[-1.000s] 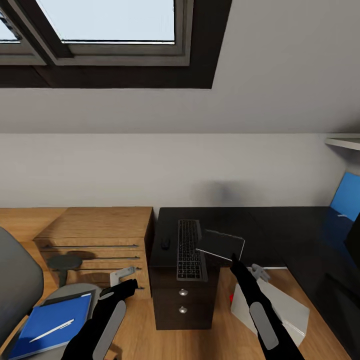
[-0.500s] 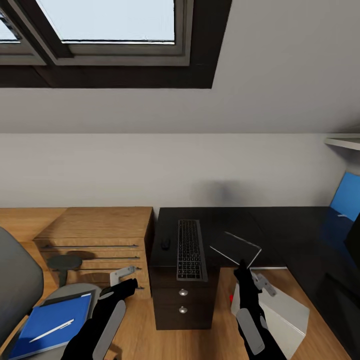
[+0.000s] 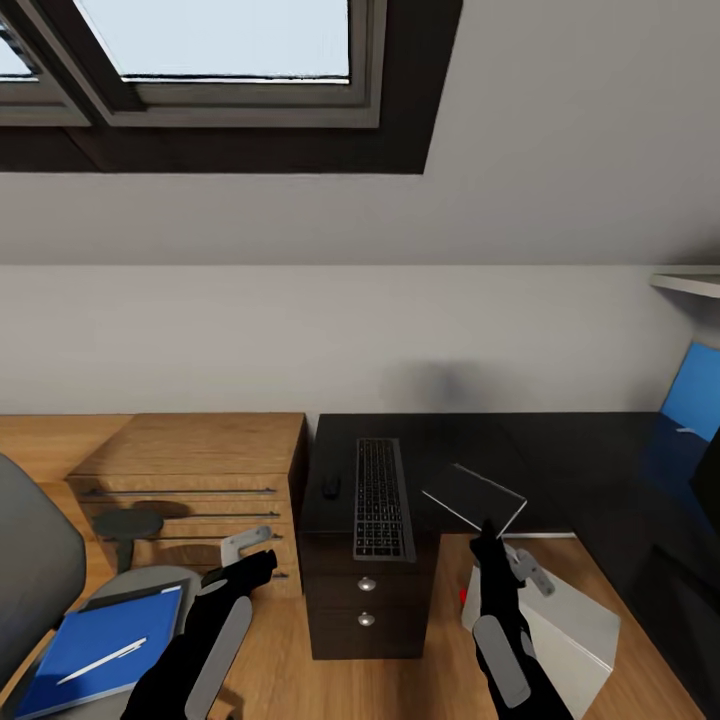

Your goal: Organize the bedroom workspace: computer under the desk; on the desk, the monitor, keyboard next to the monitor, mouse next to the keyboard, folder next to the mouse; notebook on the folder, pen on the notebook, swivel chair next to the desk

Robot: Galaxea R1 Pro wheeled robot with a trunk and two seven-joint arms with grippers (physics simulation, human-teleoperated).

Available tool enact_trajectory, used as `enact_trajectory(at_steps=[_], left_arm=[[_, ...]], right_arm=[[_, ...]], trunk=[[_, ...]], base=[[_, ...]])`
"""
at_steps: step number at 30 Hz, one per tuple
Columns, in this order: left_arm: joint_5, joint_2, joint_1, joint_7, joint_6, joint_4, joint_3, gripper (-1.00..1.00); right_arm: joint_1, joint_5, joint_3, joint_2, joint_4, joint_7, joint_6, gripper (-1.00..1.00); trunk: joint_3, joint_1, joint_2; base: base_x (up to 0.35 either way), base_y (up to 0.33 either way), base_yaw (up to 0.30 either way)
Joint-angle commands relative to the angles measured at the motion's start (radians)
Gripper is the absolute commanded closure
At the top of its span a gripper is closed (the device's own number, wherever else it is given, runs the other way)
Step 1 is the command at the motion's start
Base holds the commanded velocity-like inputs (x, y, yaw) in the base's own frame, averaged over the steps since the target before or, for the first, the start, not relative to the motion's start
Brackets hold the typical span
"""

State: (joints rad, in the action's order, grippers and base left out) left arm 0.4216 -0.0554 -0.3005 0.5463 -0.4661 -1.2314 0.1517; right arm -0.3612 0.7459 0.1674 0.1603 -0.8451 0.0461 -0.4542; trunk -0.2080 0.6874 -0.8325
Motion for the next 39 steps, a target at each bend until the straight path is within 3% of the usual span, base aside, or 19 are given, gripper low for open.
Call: enact_trajectory(at_steps=[1, 4, 15, 18, 20, 23, 39], left_arm=[[0.009, 0.0, -0.001, 0.009, -0.002, -0.002, 0.002, -1.0], [0.01, 0.0, -0.001, 0.009, -0.002, -0.002, 0.002, -1.0], [0.011, 0.0, -0.001, 0.009, -0.002, -0.002, 0.002, -1.0], [0.011, 0.0, -0.001, 0.009, -0.002, -0.002, 0.002, -1.0], [0.011, 0.0, -0.002, 0.009, -0.002, -0.002, 0.002, -1.0], [0.011, 0.0, -0.001, 0.009, -0.002, -0.002, 0.002, -1.0], [0.011, 0.0, -0.001, 0.008, -0.003, -0.002, 0.002, -1.0]], right_arm=[[-0.001, 0.021, 0.001, 0.001, -0.001, 0.006, -0.002, 1.0], [-0.001, 0.048, 0.0, 0.0, -0.004, 0.008, -0.002, 1.0], [-0.001, 0.06, 0.001, 0.0, -0.004, 0.009, -0.001, 1.0], [-0.001, 0.082, 0.0, 0.0, -0.004, 0.009, -0.001, 1.0], [-0.001, 0.13, 0.0, -0.001, -0.003, 0.012, -0.001, 1.0], [-0.001, 0.144, -0.001, -0.001, -0.003, 0.013, -0.001, 1.0], [-0.001, 0.149, -0.002, -0.001, -0.002, 0.014, -0.001, 1.0]], trunk=[[-0.005, 0.004, -0.008], [-0.014, 0.016, -0.029], [-0.049, 0.058, -0.106], [-0.058, 0.069, -0.127], [-0.064, 0.077, -0.141], [-0.074, 0.088, -0.162], [-0.124, 0.15, -0.274]], base=[[0.0, 0.0, 0.0], [0.0, 0.0, 0.0], [0.0, 0.0, 0.0], [0.0, 0.0, 0.0], [0.0, 0.0, 0.0], [0.0, 0.0, 0.0], [0.0, 0.0, 0.0]])
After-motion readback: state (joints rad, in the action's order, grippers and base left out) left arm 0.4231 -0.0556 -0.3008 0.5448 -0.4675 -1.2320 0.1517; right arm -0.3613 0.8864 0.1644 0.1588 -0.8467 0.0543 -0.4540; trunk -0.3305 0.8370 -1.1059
